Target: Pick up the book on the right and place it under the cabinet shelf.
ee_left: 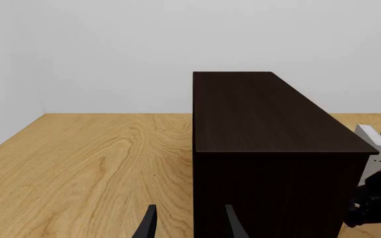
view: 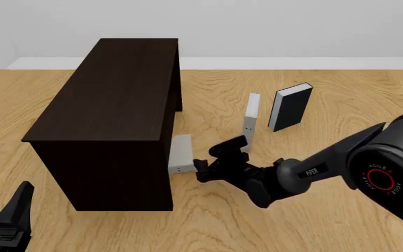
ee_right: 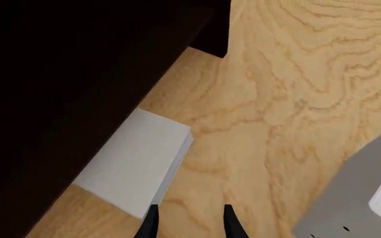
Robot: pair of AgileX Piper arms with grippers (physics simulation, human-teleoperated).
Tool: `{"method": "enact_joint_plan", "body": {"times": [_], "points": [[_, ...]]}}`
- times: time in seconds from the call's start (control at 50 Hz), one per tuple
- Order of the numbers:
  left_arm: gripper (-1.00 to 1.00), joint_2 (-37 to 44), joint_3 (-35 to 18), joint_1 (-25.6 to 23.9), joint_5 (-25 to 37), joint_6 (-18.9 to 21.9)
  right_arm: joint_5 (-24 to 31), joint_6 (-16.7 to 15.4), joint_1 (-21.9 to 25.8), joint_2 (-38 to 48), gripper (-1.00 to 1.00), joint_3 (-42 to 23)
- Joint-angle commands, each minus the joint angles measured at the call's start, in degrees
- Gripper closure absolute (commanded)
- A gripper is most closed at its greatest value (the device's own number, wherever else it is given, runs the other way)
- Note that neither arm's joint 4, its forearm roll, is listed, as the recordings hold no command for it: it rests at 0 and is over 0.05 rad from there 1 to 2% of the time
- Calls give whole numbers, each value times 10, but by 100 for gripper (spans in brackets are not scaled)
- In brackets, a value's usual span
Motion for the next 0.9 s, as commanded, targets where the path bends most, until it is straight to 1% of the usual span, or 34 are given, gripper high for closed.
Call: {"method": "enact_joint_plan", "body": {"times": [0.02,0.52,0.9], "points": [[-100,0,0,0,0,0,7,12,14,4,-100,-21],[-100,0,0,0,0,0,26,16,33,29,-100,-62],[-100,0,0,0,0,0,36,16,44,35,-100,-78]]}}
